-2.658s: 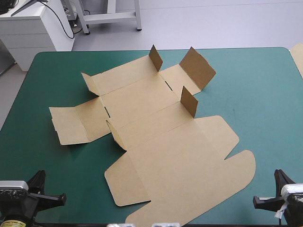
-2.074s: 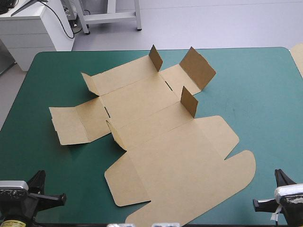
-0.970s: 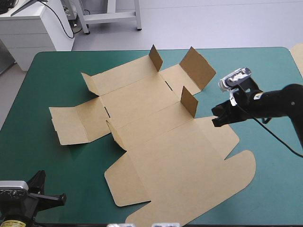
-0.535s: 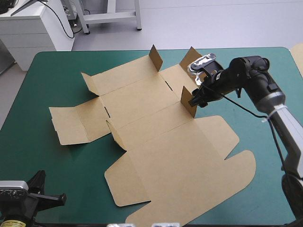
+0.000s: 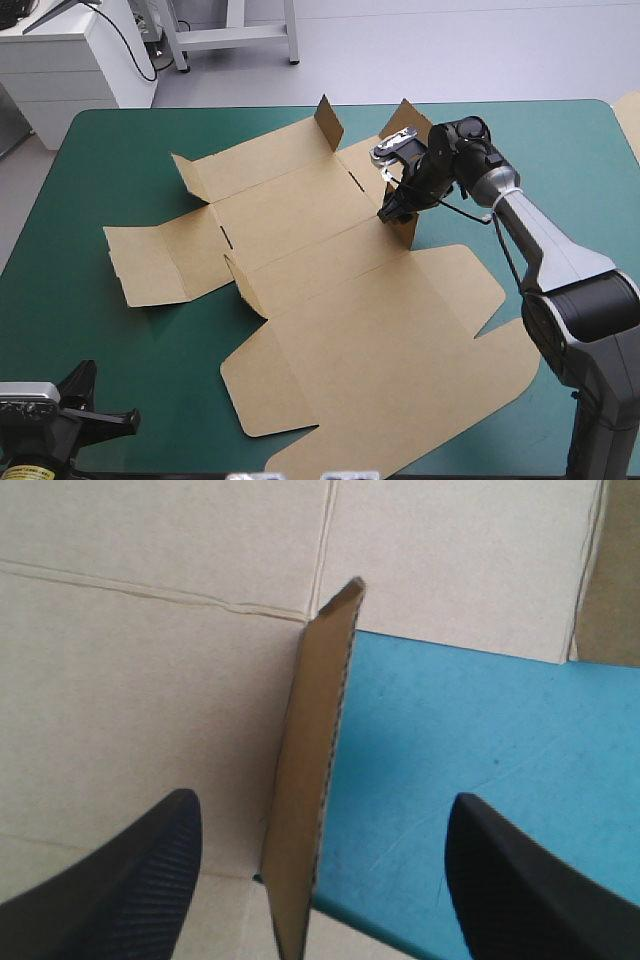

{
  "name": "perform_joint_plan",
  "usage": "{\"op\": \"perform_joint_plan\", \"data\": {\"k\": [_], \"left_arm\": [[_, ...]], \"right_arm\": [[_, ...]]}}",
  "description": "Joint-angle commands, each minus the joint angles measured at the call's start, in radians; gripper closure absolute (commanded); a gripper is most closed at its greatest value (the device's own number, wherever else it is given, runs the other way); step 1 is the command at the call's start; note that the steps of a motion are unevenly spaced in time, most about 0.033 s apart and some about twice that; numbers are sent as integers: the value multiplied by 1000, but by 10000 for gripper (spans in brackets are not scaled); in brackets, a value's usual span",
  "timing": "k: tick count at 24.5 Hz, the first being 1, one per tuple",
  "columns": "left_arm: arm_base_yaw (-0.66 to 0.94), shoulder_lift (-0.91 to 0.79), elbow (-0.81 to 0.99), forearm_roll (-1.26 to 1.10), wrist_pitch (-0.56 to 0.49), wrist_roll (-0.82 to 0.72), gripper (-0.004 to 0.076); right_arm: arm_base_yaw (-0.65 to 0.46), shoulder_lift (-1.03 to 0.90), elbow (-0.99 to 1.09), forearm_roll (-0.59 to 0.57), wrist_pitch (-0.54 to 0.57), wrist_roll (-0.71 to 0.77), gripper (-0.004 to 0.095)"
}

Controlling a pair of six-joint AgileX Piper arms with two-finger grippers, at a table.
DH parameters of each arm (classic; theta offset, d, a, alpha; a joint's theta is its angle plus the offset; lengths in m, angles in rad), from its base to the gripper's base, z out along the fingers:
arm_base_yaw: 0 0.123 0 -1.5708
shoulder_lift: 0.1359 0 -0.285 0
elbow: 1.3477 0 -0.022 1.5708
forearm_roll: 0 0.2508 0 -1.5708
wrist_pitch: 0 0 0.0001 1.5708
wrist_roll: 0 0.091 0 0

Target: Fold the box

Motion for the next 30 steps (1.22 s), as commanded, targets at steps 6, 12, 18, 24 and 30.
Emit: {"op": "perform_joint_plan", "data": {"k": [6,12,18,24,30], "left_arm": [[-6,17,-21,-8,-76,-1,731],[-6,17,-21,-8,-76,-1,731],[-6,17,-21,-8,-76,-1,731],[-6,17,-21,-8,-76,-1,731],[-6,17,-21,-8,-76,-1,731]], "right_arm": [[0,4,-33,-8,-93,-10,496],[0,4,-33,15,-93,-64,929],[0,2,-64,35,-49,-289,929],[5,2,-141,122,45,-500,929],[58,2,-202,132,159,-773,929]]}}
